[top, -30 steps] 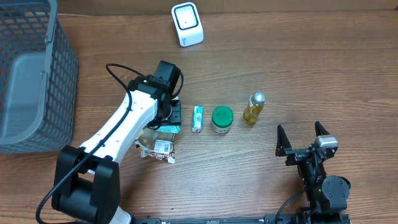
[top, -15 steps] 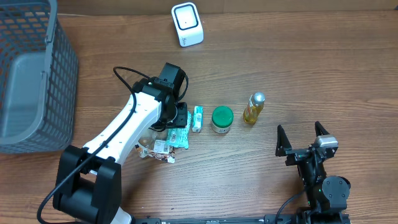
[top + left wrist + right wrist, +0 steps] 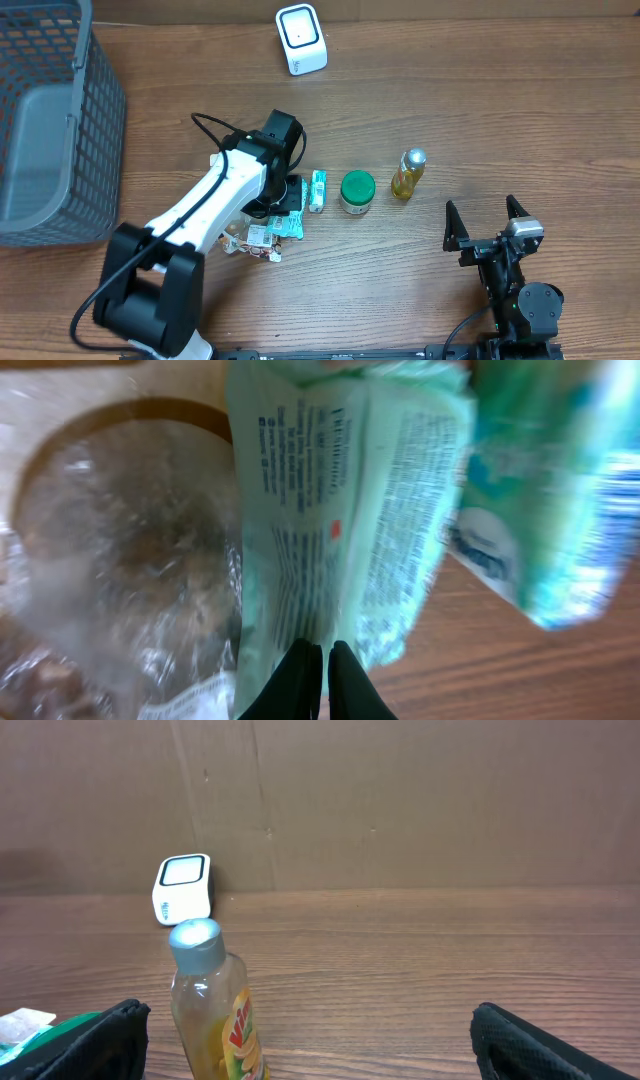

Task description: Scan the item barcode

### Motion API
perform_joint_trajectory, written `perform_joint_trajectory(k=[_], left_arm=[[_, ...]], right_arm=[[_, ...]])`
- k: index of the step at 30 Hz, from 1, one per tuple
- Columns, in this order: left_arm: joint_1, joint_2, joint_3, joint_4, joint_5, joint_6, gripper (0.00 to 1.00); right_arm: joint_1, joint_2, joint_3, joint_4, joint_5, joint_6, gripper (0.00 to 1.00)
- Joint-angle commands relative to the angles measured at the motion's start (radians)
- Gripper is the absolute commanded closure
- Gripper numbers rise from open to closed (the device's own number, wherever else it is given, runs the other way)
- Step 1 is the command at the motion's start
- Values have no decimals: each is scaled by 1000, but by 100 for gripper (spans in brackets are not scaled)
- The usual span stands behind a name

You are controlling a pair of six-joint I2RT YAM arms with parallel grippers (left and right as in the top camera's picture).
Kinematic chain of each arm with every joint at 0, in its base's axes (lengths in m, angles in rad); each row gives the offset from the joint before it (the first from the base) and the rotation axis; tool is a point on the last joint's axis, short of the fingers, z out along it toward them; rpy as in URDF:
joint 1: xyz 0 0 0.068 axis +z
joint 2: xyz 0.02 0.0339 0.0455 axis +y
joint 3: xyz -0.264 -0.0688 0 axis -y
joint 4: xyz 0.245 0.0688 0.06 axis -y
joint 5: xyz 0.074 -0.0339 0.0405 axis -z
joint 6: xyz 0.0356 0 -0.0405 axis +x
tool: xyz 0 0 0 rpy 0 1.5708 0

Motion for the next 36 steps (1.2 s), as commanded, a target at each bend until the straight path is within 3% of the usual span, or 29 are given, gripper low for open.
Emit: perform_joint_trajectory(k=[1, 5, 9, 22, 26, 36], left_arm=[[-15, 83, -12, 0, 3, -3, 93], [-12, 86, 12, 14, 84, 36, 96], [-11, 32, 87, -19, 62, 35, 94], [30, -40, 127, -266, -235, 18, 88], [78, -42, 120, -260, -277, -19, 93], [351, -120, 121, -107, -210, 43, 82]], right_arm=[[-5, -7, -10, 3, 4, 2, 0], [-5, -7, -10, 3, 4, 2, 0], [-5, -7, -10, 3, 4, 2, 0], [-5, -7, -10, 3, 4, 2, 0], [-5, -7, -10, 3, 4, 2, 0], [-5, -7, -10, 3, 4, 2, 0]])
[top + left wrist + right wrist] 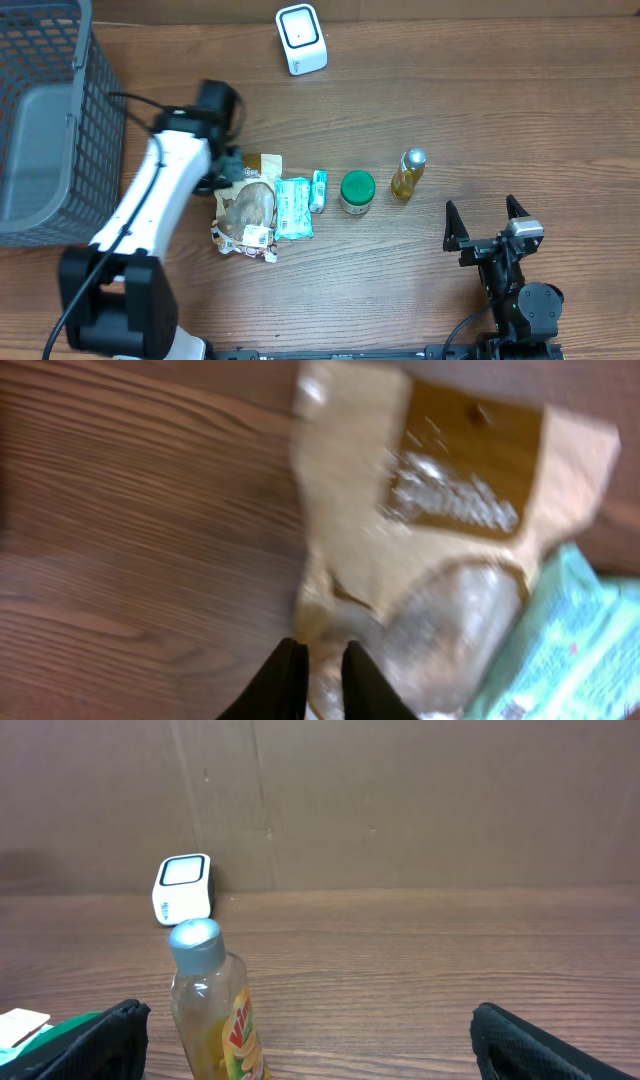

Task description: Scan the item barcode

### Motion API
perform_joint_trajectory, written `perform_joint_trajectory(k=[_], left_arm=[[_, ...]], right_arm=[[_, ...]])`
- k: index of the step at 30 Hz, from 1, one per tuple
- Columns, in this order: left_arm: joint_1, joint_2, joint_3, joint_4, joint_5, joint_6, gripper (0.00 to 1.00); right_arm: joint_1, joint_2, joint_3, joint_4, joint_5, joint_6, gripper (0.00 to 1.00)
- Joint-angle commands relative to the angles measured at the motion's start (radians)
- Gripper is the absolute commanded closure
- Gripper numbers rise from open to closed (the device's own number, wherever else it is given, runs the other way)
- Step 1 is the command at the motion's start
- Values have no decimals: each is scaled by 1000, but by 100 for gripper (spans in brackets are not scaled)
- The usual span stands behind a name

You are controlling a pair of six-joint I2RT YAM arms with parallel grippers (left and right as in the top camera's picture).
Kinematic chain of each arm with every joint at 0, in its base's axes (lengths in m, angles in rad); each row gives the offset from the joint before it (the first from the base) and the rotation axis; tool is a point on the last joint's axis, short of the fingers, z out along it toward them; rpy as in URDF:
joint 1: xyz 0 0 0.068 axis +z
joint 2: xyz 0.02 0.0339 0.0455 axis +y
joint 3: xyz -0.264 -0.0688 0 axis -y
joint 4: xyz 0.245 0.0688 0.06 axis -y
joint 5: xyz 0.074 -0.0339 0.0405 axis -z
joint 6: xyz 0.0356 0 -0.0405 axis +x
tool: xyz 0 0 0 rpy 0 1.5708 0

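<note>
A brown and clear snack bag (250, 205) lies on the table, and fills the left wrist view (440, 530). Next to it on the right lie a green tissue pack (293, 207), a small teal pack (318, 190), a green-lidded jar (357, 192) and a yellow bottle (407, 175). The white scanner (301, 38) stands at the far edge. My left gripper (228, 162) hovers at the bag's left edge, its fingers (290, 680) nearly together with nothing clearly held. My right gripper (487, 222) rests open, right of the bottle (215, 1010).
A grey mesh basket (45, 120) takes up the far left. The scanner (183, 888) shows against the brown back wall in the right wrist view. Bare wood lies between the row of items and the scanner.
My left gripper has moved left, from above the green tissue pack to the left edge of the snack bag. Its fingers stand slightly further apart. The items and the right arm stayed put.
</note>
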Motion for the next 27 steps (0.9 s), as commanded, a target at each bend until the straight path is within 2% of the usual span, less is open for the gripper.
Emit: perform_joint_trajectory(k=[1, 8, 10, 11, 12, 13, 14, 27], left_arm=[[110, -50, 0, 28, 16, 30, 82], [238, -49, -1, 109, 52, 61, 82], [251, -48, -1, 118, 57, 71, 75], [255, -49, -1, 119, 53, 71, 65], [259, -48, -1, 118, 53, 71, 43], [259, -48, -1, 117, 53, 71, 9], [259, -48, -1, 118, 53, 71, 0], [256, -48, -1, 118, 53, 71, 1]], right_arm=[[-5, -7, -10, 3, 4, 2, 0], [-5, -7, -10, 3, 4, 2, 0], [-5, -7, -10, 3, 4, 2, 0], [-5, -7, -10, 3, 4, 2, 0], [-5, -7, -10, 3, 4, 2, 0], [-5, -7, -10, 3, 4, 2, 0], [-5, -7, -10, 3, 4, 2, 0], [-5, -7, -10, 3, 4, 2, 0]])
